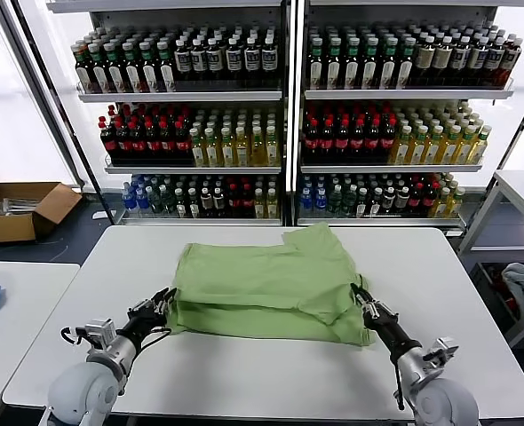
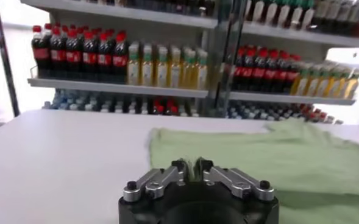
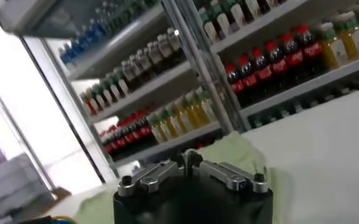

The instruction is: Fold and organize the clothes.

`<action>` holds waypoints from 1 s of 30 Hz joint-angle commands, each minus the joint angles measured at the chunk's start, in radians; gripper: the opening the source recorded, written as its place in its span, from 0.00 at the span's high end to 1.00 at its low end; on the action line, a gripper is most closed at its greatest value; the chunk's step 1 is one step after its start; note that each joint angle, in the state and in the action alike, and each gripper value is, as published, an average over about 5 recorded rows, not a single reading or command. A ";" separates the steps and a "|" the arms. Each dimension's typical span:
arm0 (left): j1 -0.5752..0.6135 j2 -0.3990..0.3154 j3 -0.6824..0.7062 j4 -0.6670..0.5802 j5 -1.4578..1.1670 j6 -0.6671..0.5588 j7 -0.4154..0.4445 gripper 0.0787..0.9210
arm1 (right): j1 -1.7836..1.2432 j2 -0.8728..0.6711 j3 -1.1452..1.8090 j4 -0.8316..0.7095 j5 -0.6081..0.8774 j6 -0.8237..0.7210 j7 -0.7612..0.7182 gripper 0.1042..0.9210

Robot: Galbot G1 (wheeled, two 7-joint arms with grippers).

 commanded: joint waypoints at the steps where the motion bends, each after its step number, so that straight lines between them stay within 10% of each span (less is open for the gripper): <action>1: -0.013 0.031 -0.025 0.048 0.047 0.018 -0.022 0.68 | -0.021 -0.019 0.009 0.068 -0.148 -0.060 0.075 0.62; 17: 0.098 0.011 0.009 0.020 0.059 0.039 -0.014 0.15 | -0.346 -0.001 0.083 0.268 -0.315 -0.103 0.130 0.13; 24: 0.079 0.009 0.018 0.046 0.048 0.039 0.001 0.13 | -0.281 0.002 0.033 0.211 -0.293 -0.128 0.149 0.30; 30: 0.082 0.007 0.017 0.057 0.036 0.037 0.009 0.30 | -0.243 0.011 0.001 0.185 -0.273 -0.175 0.180 0.50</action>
